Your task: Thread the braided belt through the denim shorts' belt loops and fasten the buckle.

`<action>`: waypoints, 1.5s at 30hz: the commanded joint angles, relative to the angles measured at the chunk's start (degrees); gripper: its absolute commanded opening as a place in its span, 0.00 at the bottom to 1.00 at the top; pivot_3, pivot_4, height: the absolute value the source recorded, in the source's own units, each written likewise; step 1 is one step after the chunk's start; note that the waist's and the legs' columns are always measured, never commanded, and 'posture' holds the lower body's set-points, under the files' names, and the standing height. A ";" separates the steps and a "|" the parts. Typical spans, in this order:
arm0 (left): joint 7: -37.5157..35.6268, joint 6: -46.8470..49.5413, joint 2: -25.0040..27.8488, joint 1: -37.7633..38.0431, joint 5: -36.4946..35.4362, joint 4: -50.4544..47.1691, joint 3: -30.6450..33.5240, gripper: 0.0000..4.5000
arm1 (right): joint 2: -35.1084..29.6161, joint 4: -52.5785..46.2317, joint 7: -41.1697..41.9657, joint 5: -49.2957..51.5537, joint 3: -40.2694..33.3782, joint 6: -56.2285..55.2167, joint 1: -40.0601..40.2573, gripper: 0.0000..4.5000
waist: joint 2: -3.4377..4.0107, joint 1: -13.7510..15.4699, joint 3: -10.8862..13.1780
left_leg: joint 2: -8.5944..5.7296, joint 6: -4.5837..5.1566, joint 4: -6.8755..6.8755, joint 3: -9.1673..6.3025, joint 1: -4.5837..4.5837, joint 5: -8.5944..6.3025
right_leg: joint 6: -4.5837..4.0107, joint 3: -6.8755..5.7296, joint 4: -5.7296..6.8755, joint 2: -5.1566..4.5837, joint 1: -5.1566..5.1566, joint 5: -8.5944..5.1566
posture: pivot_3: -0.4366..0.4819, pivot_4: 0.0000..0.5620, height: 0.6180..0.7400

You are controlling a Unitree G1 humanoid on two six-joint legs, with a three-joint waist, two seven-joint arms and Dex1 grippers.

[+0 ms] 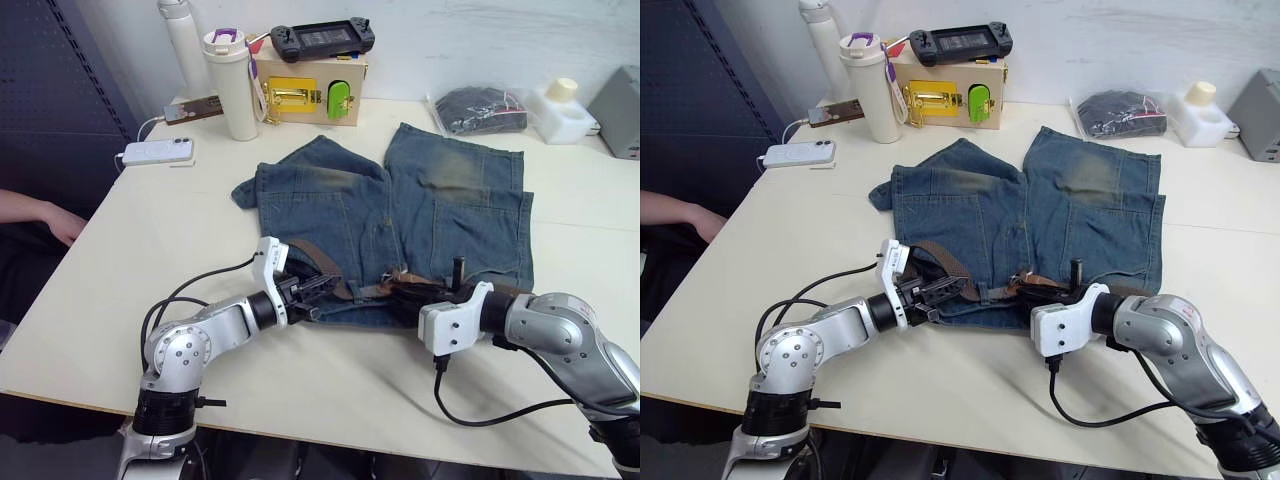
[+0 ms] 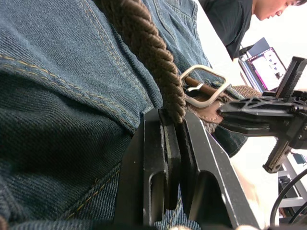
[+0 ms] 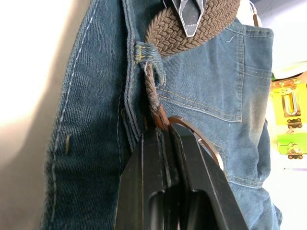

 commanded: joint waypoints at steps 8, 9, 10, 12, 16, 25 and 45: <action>0.06 0.87 -0.46 0.85 0.43 -0.72 0.70 0.00 | 0.36 -1.32 -0.45 -0.79 0.00 -0.17 0.03 0.46 | 0.00 -0.01 0.00 | 0.00 0.00 0.00 0.00 0.00 0.00 | 0.00 0.00 0.00 0.00 0.00 0.00 | 0.48 0.27 0.22; 0.08 0.90 -0.50 0.83 0.41 -0.72 0.73 0.00 | 0.51 -1.33 -0.57 -0.86 0.06 -0.10 -0.01 0.40 | 0.00 -0.02 0.00 | 0.00 0.00 0.00 0.00 0.00 0.00 | 0.00 0.00 0.00 0.00 0.00 0.00 | 0.48 0.27 0.22; 0.09 0.92 -0.52 0.82 0.41 -0.72 0.73 0.00 | 0.64 -1.32 -0.65 -0.98 0.15 -0.08 -0.08 0.34 | 0.00 -0.03 0.00 | 0.00 0.00 0.00 0.00 0.00 0.00 | 0.00 0.00 0.00 0.00 0.00 0.00 | 0.48 0.27 0.22; 0.10 0.98 -0.55 0.81 0.41 -0.72 0.75 0.00 | 0.95 -1.36 -0.78 -1.21 0.25 0.08 -0.21 0.15 | 0.00 -0.01 0.00 | 0.00 0.00 0.00 0.00 0.00 0.00 | 0.00 0.00 0.00 0.00 0.00 0.00 | 0.48 0.27 0.22; 0.19 1.09 -0.64 0.74 0.31 -0.77 0.85 0.00 | 1.26 -1.72 -0.68 -1.39 0.50 0.48 -0.05 0.01 | 0.00 -0.02 0.00 | 0.00 0.00 0.00 0.00 0.00 0.00 | 0.00 0.00 0.00 0.00 0.00 0.00 | 0.48 0.27 0.22; -0.43 -3.09 -1.19 1.08 0.66 -2.11 3.46 0.19 | 1.40 -3.06 -0.88 -1.18 -0.24 1.20 -0.16 0.00 | 0.00 -0.04 0.00 | 0.00 0.00 0.00 0.00 0.00 0.00 | 0.00 0.00 0.01 0.00 -0.01 0.00 | 0.48 0.27 0.22; -6.81 -8.07 15.23 7.64 19.49 -15.45 -10.93 0.01 | 0.75 -4.88 -2.45 0.05 -2.84 3.61 1.12 0.00 | 0.01 -0.06 0.00 | 0.00 -0.04 0.02 0.01 -0.04 -0.01 | -0.01 0.00 0.06 -0.01 -0.07 0.00 | 0.48 0.27 0.22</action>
